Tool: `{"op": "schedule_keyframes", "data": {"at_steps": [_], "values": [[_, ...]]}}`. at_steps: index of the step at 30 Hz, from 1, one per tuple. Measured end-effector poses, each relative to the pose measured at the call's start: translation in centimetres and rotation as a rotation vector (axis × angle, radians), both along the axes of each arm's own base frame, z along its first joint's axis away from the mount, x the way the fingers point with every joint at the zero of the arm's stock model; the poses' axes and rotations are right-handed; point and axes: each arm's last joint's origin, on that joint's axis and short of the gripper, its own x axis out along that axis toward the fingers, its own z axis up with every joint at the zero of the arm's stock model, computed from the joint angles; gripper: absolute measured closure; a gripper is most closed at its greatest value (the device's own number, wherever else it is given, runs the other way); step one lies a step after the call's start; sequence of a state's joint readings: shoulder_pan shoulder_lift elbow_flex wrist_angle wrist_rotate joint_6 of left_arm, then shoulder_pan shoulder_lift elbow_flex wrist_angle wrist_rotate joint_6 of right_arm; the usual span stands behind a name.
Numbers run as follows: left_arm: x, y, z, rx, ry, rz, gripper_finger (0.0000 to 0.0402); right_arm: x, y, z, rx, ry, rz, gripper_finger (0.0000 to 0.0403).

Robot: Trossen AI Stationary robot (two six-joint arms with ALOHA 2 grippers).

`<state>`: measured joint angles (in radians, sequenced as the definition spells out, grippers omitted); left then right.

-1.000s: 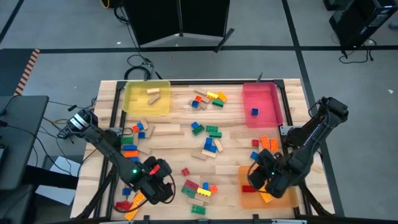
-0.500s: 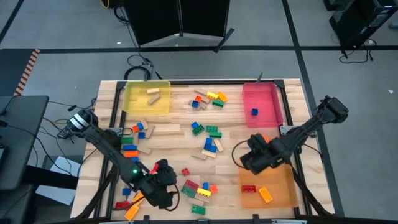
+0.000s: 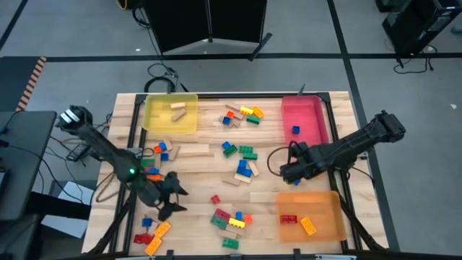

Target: Sort blocks by size

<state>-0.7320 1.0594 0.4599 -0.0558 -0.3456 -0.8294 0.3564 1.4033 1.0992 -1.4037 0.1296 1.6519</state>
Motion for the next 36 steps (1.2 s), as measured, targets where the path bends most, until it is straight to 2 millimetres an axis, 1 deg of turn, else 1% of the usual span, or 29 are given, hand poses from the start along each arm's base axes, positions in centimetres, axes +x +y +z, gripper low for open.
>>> {"op": "schedule_keyframes", "data": {"at_steps": [3, 6, 10, 15, 20, 26, 32, 36], "values": [[-1.5, 1.5, 0.4, 0.045, 0.035, -0.003, 0.0078, -0.1, -1.2, 0.5, 0.011, -0.019, -0.016, 0.0126], [-2.8, 2.9, 0.9, 0.083, 0.067, 0.017, 0.0078, -0.3, -2.4, 1.1, 0.013, -0.047, -0.021, 0.0125], [-3.6, 4.2, 1.4, 0.129, 0.049, 0.069, 0.0078, -1.5, -3.9, 0.8, 0.016, -0.055, -0.05, 0.013], [-3.7, 5.2, 1.6, 0.173, 0.037, 0.095, 0.0078, -3.2, -5.0, -1.5, 0.042, -0.108, -0.082, 0.0136], [-3.4, 5.9, 1.7, 0.188, 0.046, 0.139, 0.0078, -4.4, -5.6, -4.1, 0.065, -0.103, -0.087, 0.0143], [-2.9, 7.1, 3.1, 0.254, 0.048, 0.216, 0.0078, -5.1, -6.2, -7.0, 0.088, -0.076, -0.076, 0.0148], [-2.3, 8.2, 4.8, 0.306, 0.014, 0.262, 0.0078, -5.4, -6.5, -8.9, 0.091, -0.097, -0.067, 0.0147], [-2.0, 8.8, 5.1, 0.318, 0.013, 0.298, 0.0078, -5.5, -6.6, -9.7, 0.093, -0.129, -0.071, 0.0153]]}}
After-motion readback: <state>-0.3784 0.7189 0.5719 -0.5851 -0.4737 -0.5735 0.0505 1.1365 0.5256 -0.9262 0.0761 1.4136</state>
